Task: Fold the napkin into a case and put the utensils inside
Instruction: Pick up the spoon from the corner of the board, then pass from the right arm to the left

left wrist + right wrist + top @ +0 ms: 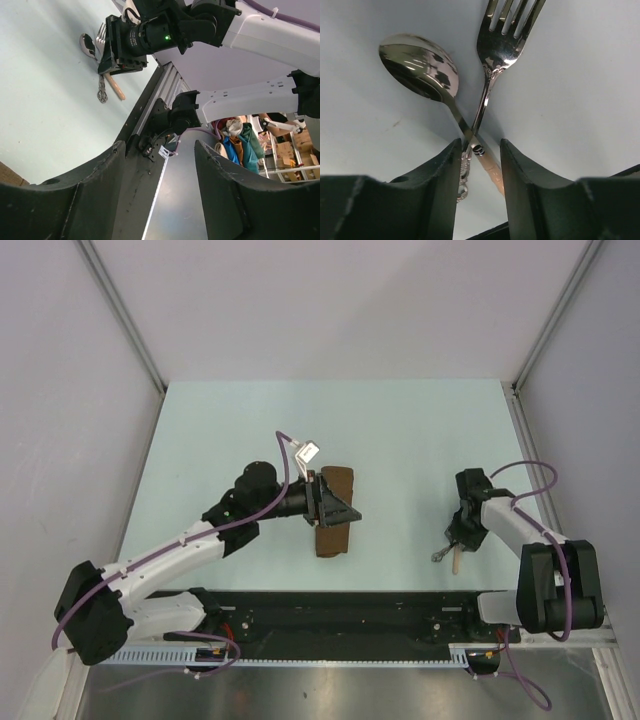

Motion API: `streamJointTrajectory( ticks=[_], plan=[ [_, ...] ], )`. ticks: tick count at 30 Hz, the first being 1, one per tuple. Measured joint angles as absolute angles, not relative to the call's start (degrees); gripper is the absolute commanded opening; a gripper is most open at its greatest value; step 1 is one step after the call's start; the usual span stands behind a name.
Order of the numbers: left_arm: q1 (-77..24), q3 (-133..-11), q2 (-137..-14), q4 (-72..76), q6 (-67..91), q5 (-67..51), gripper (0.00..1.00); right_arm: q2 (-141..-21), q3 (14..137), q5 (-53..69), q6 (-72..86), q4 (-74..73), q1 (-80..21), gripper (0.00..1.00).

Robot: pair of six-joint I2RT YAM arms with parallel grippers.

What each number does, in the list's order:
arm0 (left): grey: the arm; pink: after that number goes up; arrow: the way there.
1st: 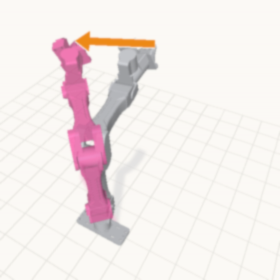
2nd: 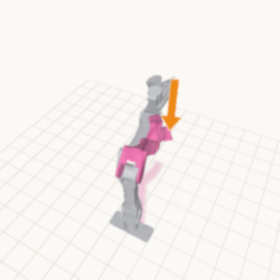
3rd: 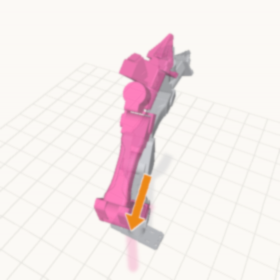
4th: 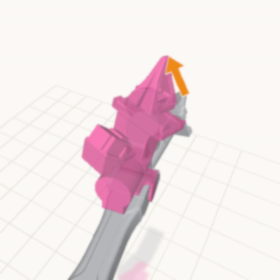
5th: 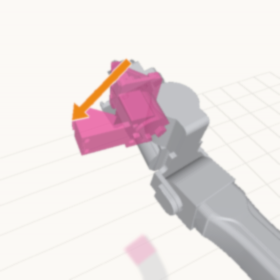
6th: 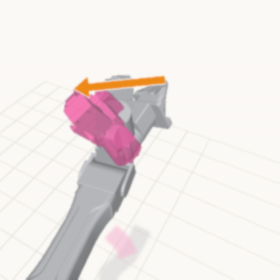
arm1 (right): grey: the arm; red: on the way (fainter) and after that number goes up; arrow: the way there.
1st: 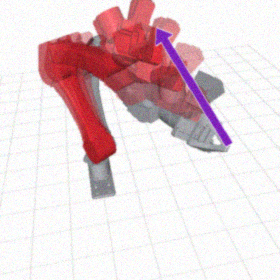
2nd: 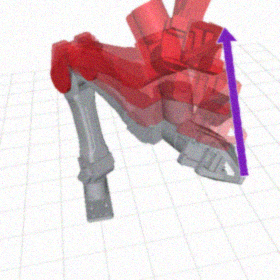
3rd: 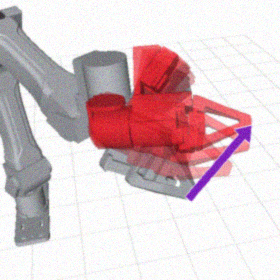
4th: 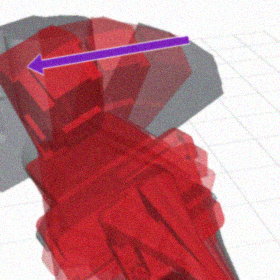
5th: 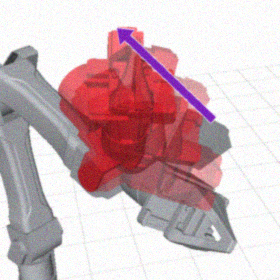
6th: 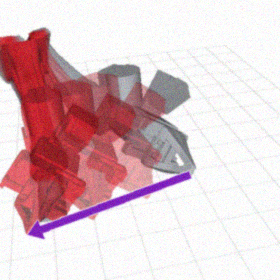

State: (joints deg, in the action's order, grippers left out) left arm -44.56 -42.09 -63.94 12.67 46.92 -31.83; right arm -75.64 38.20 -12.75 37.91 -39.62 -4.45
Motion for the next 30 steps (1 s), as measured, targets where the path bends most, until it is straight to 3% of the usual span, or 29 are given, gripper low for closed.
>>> streamJointTrajectory(
  ticks=[4,10,14,16,18,20,23,30],
  plan=[
    [-44.56,-42.09,-63.79,12.29,46.22,-32.16,0.60,-75.64,37.63,-12.75,38.57,-38.30,-4.54,0.21],
    [-44.58,-42.09,-64.12,12.40,45.82,-32.40,0.63,-73.89,37.63,-14.17,39.79,-39.09,-5.50,0.12],
    [-44.60,-42.09,-66.59,13.15,45.91,-33.36,0.67,-70.89,37.74,-14.57,40.84,-40.51,-5.65,0.11],
    [-44.71,-42.09,-67.94,13.26,45.93,-33.50,0.67,-70.04,37.76,-14.63,41.01,-40.99,-5.85,0.05],
    [-45.04,-42.09,-69.14,13.32,45.93,-33.69,0.75,-69.84,38.22,-14.66,41.19,-41.95,-6.20,0.00],
    [-45.50,-42.11,-69.97,13.56,45.63,-33.67,0.83,-69.78,39.13,-14.63,41.45,-42.65,-7.49,0.00],
    [-47.27,-43.64,-72.64,13.63,44.03,-33.41,0.86,-68.86,42.04,-15.22,43.44,-42.78,-15.16,0.00],
    [-50.54,-45.78,-81.76,14.41,41.21,-30.13,0.86,-68.31,50.63,-13.80,52.31,-36.40,-30.28,0.00]
  ],
)
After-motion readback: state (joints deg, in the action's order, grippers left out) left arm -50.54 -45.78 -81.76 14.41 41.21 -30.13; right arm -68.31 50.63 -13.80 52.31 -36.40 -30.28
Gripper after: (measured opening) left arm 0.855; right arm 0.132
